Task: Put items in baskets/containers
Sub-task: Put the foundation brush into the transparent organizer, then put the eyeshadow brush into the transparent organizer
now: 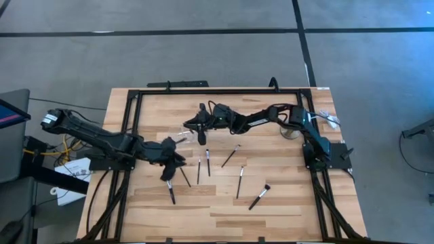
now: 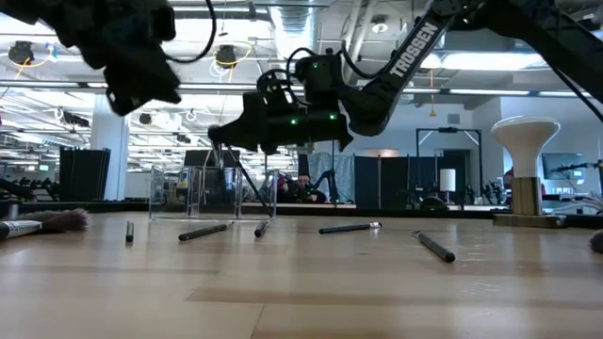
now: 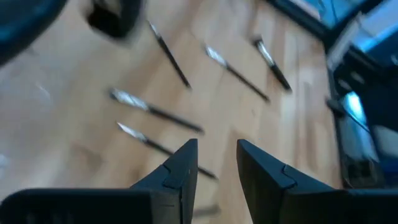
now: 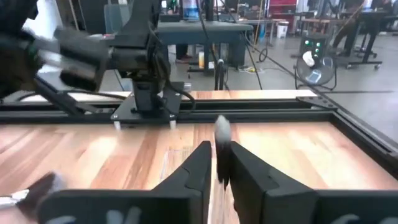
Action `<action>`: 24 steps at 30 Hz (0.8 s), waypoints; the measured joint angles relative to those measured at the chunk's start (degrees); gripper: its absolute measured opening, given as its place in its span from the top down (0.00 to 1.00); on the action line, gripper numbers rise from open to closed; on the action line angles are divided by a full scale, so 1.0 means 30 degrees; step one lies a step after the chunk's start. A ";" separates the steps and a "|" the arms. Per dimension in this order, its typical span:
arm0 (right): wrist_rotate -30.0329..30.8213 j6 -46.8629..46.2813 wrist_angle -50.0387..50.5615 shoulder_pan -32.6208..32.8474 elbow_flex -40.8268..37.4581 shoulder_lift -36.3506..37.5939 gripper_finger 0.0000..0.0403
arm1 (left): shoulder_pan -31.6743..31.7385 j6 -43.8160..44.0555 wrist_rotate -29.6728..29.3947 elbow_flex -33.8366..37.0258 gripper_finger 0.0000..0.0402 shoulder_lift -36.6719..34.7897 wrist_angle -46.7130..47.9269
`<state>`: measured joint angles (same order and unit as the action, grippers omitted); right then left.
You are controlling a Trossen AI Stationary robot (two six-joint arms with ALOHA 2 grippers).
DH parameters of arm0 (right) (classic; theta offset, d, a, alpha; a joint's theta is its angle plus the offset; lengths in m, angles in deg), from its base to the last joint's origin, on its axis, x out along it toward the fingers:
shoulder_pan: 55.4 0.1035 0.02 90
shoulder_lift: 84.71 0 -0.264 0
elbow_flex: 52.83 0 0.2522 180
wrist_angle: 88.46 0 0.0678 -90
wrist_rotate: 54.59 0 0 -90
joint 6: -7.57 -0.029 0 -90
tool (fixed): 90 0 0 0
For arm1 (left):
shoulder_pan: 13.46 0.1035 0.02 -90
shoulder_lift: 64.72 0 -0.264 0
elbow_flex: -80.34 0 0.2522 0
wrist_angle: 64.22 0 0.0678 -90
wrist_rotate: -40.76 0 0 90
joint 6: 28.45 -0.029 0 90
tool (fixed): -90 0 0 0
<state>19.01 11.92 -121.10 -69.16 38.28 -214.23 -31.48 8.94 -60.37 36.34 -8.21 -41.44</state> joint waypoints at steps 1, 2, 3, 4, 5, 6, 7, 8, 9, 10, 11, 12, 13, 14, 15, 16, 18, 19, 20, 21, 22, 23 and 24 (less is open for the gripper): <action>0.0002 0.0047 0.0034 0.0000 0.0098 0.0000 0.86 | 0.0000 0.0408 0.0779 0.0000 0.73 0.0336 0.0036; -0.0001 0.0052 0.0065 0.0019 0.0203 -0.0004 0.85 | -0.0007 0.0656 0.1495 0.0000 0.73 0.0705 0.0050; 0.0004 0.0052 0.0126 0.0054 0.0296 -0.0007 0.84 | -0.0008 0.0657 0.2065 0.0000 0.73 0.1108 0.0022; -0.0001 0.0052 0.0206 0.0078 0.0403 -0.0002 0.83 | -0.0066 0.0656 0.2428 0.0000 0.73 0.1532 0.0079; 0.0005 0.0052 0.0326 0.0073 0.0500 -0.0007 0.82 | -0.0150 0.0642 0.2631 0.0000 0.73 0.1965 0.0163; 0.0003 0.0045 0.0403 0.0073 0.0563 -0.0007 0.81 | -0.0250 0.0649 0.2725 0.0000 0.73 0.2391 0.0181; -0.0001 0.0055 0.0479 0.0077 0.0598 -0.0004 0.80 | -0.0359 0.0642 0.2739 0.0000 0.73 0.2843 0.0166; -0.0001 0.0052 0.0501 0.0087 0.0640 -0.0007 0.79 | -0.0471 0.0430 0.2738 0.0000 0.73 0.3240 0.0255; -0.0001 0.0052 0.0508 0.0101 0.0690 -0.0007 0.78 | -0.0591 -0.0085 0.2732 0.0000 0.73 0.3588 0.0378; 0.0007 0.0051 0.0489 0.0154 0.0719 0.0016 0.77 | -0.0694 -0.0723 0.2730 0.0000 0.73 0.3943 0.0399; 0.0002 0.0052 0.0680 0.0193 0.0716 0.0174 0.76 | -0.0777 -0.1372 0.2735 0.0000 0.73 0.4242 0.0421; -0.0001 0.0058 0.0930 0.0270 0.0714 0.0344 0.76 | -0.0813 -0.2156 0.2730 0.0000 0.73 0.4456 0.0539; -0.0009 0.0082 0.1157 0.0339 0.0714 0.0537 0.75 | -0.0809 -0.3008 0.2705 0.0007 0.73 0.4586 0.0604; -0.0070 0.0124 0.1717 0.0416 0.0714 0.0879 0.74 | -0.0787 -0.3977 0.2557 0.0007 0.73 0.4666 0.0603; -0.0097 0.0219 0.2619 0.0485 0.0698 0.1364 0.74 | -0.0694 -0.4940 0.2279 0.0007 0.73 0.4702 0.0592; -0.0081 0.0477 0.3407 0.0551 0.0692 0.1847 0.73 | -0.0563 -0.5959 0.2011 0.0007 0.73 0.4698 0.0596; -0.0082 0.1308 0.5511 0.0745 0.0714 0.3103 0.73 | -0.0120 -0.7779 0.1714 0.0007 0.73 0.4663 0.0589; -0.0058 0.1776 0.6684 0.0834 0.0709 0.3771 0.73 | 0.0184 -0.8483 0.1666 0.0007 0.73 0.4663 0.0610; -0.0026 0.2239 0.7706 0.0916 0.0714 0.4452 0.73 | 0.0482 -0.9073 0.1634 0.0007 0.73 0.4663 0.0697; -0.0020 0.2669 0.8875 0.1000 0.0714 0.5170 0.73 | 0.0765 -0.9634 0.1643 0.0007 0.73 0.4679 0.0781; -0.0010 0.3016 0.9916 0.1083 0.0714 0.5850 0.73 | 0.1071 -1.0148 0.1778 0.0007 0.73 0.4728 0.0829; -0.0001 0.3253 1.0943 0.1167 0.0706 0.6612 0.73 | 0.1347 -1.0692 0.2155 0.0007 0.73 0.4859 0.0829; -0.0001 0.3473 1.1746 0.1252 0.0706 0.7297 0.73 | 0.1571 -1.1352 0.2737 0.0068 0.73 0.4964 0.0796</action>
<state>19.01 22.34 -85.87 -65.40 40.39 -192.34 -26.77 -25.12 -52.16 36.55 6.68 -39.05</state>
